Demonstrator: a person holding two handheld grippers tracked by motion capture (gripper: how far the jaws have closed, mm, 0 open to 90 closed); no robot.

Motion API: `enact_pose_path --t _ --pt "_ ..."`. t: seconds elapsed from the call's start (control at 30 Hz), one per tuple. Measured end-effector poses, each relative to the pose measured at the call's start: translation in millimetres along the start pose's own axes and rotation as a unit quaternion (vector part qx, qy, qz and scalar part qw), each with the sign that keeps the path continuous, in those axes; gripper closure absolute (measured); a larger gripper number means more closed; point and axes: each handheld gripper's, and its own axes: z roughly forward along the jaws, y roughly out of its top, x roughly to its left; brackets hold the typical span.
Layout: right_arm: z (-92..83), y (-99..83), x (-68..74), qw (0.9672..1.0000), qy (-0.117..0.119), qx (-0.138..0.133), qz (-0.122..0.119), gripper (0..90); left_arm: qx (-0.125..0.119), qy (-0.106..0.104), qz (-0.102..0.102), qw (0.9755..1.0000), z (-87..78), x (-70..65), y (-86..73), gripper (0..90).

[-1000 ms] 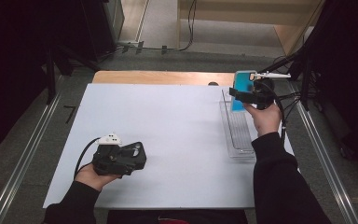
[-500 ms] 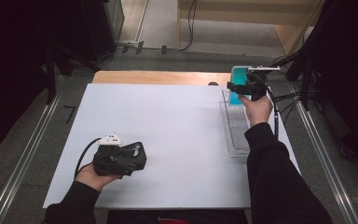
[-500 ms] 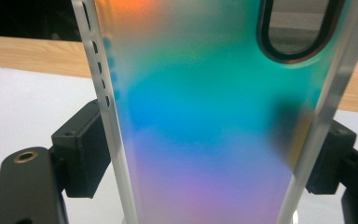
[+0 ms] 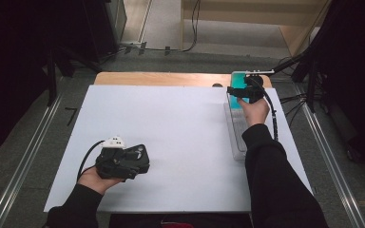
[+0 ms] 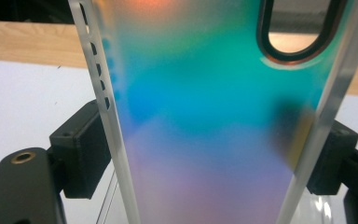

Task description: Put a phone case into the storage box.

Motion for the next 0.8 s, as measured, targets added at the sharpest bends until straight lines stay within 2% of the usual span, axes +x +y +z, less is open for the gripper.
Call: enact_pose_path --t 0.27,0.4,0.47,0.57,0.63,0.67,0.8 --pt "1.5 3.5 -3.1 1.0000 -0.002 0.004 0.004 10.5 0.001 -0.001 0.002 1.0000 -0.4 -0.4 -0.1 28.1" --pt "3.9 5.6 -3.0 0.9993 -0.036 0.008 -0.004 10.5 0.000 -0.001 0.003 1.0000 0.1 -0.6 0.0 28.1" --pt "4.3 6.3 -3.3 0.9992 -0.038 0.012 -0.007 9.3 0.001 0.000 0.002 1.0000 0.0 -0.5 0.2 28.1" --pt "3.8 6.9 -4.3 0.9992 -0.036 0.015 -0.003 7.6 0.001 0.000 0.001 1.0000 0.0 -0.2 0.1 28.1" --pt "2.9 6.9 -6.2 0.9994 -0.030 0.018 -0.002 0.0 0.000 -0.001 0.000 1.0000 -0.3 0.1 0.1 28.1" --pt "2.4 6.7 -7.4 0.9996 -0.019 0.020 -0.001 0.0 0.001 0.000 0.000 1.0000 -0.4 0.2 0.0 28.1" --pt "-1.5 6.8 -7.1 0.9996 -0.010 0.027 -0.002 0.0 0.001 0.000 -0.001 1.0000 -0.5 1.0 0.1 28.1"
